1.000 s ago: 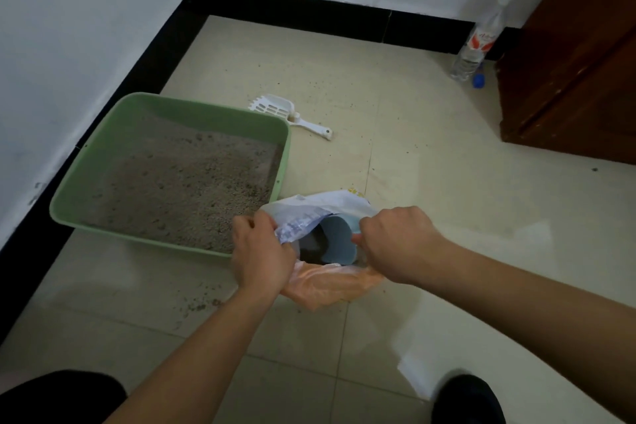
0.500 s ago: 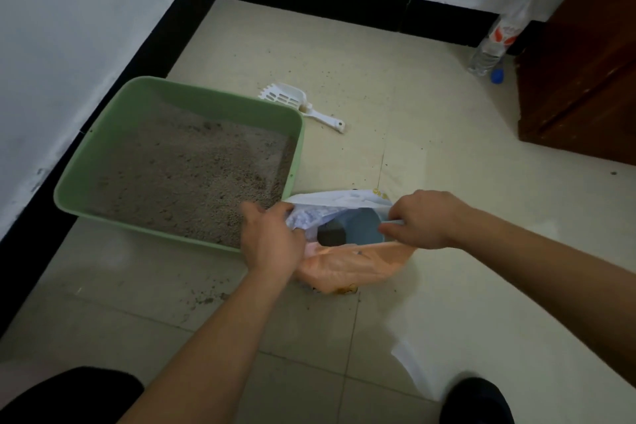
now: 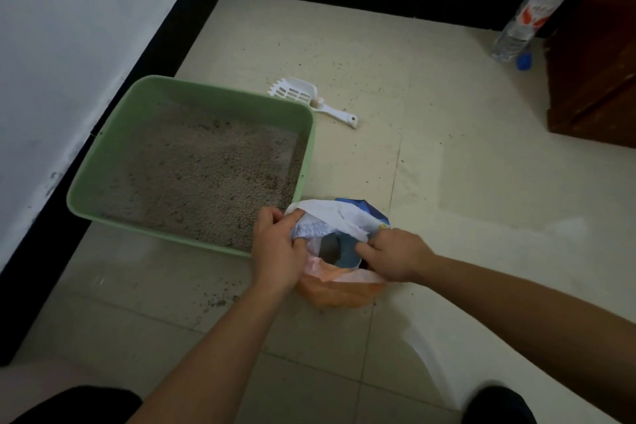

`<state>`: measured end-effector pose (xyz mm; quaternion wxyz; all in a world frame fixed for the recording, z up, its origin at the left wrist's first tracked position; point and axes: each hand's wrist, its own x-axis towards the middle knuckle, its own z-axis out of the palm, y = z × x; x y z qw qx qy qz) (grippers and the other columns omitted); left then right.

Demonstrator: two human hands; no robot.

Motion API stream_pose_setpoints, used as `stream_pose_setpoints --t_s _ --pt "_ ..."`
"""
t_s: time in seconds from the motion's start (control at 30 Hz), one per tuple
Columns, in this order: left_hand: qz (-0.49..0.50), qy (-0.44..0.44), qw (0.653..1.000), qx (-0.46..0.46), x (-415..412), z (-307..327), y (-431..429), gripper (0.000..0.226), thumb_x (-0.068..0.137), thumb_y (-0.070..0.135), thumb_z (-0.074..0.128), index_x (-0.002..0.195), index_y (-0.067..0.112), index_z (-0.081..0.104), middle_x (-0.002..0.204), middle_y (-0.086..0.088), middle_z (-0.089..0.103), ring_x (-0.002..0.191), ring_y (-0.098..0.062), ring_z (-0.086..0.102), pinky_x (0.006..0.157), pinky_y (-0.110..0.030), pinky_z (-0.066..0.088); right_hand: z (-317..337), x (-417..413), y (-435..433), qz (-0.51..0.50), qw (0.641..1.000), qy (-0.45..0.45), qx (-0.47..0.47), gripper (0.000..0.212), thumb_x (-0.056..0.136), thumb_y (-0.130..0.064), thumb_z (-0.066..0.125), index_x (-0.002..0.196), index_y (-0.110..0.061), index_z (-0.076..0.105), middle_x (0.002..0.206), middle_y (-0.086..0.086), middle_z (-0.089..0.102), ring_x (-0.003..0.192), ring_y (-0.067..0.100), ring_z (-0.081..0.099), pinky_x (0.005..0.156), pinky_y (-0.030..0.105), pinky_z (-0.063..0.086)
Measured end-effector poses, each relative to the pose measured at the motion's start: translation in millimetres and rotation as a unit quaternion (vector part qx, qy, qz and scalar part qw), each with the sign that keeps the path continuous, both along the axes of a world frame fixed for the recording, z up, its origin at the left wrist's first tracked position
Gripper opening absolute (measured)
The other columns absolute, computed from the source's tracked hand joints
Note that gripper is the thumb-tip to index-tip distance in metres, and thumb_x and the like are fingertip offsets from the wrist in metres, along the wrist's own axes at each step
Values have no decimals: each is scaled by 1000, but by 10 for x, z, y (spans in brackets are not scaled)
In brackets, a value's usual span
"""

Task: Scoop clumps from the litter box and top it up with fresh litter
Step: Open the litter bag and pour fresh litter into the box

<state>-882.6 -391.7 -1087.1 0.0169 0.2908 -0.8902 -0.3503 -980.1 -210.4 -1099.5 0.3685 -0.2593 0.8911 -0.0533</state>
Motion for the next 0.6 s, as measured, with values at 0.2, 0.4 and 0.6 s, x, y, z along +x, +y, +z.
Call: stream_pose_setpoints --t_s 0.2,0.4,0.6 --pt "-3 -36 999 39 -79 145 -35 42 85 2 59 126 11 64 108 -1 34 103 -18 45 94 -22 39 99 -80 234 -12 997 -66 -37 44 97 -42 38 68 -23 65 86 2 66 84 20 58 70 30 44" --pt "-74 -44 996 -37 -217 625 -2 44 81 15 61 124 26 63 105 1 34 88 -18 49 73 -26 41 357 -140 525 -78 992 -3 -95 45 93 -37 47 52 -20 55 70 1 65 69 20 59 67 31 46" --pt "-116 -69 990 26 -228 979 -48 53 76 21 79 126 25 61 107 0 38 89 -13 48 77 -18 39 564 -127 686 -120 984 -23 -128 43 89 -29 50 53 -10 38 50 0 37 48 12 32 53 32 31"
